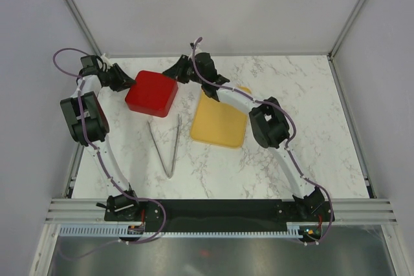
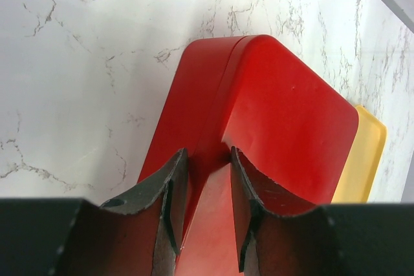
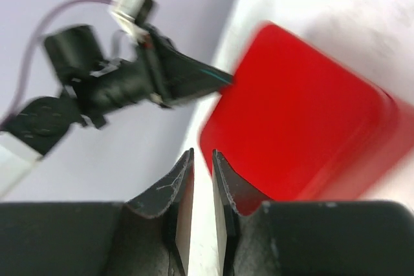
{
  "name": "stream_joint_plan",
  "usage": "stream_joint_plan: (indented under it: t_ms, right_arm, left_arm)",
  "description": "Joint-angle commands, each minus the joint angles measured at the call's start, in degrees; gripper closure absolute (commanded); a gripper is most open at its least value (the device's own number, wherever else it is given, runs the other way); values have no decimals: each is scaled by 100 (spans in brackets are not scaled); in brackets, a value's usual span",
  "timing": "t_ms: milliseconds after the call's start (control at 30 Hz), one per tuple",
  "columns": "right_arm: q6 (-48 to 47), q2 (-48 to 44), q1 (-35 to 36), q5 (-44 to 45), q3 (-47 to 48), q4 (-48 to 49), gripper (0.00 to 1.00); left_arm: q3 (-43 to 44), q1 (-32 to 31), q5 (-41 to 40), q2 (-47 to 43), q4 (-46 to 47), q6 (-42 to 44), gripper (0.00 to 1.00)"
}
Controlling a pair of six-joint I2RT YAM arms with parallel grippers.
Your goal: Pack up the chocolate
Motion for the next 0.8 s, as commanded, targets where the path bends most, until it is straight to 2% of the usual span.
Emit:
stream_joint_plan:
  t_ms: [0,133,333,500,767]
  right_arm:
    - [299,615,76,-353,768,691,76]
    - [581,1406,76,5,1340,287,78]
    - [309,1838,67,464,1472,-583,81]
    - [-33,1716,67,604,1613,-961,81]
    - [-244,1119,6,25,1587,-417,76]
  left_arm:
    - [-137,-99,-14,172,-270,190,62]
    - [-163,-116,-93,146,-270,217,62]
    - [-164,-116,-216,155,-279,217,62]
    - [-216,-99,-453,102,-297,182,62]
    - [-181,147,-1323,40,-744,-213,66]
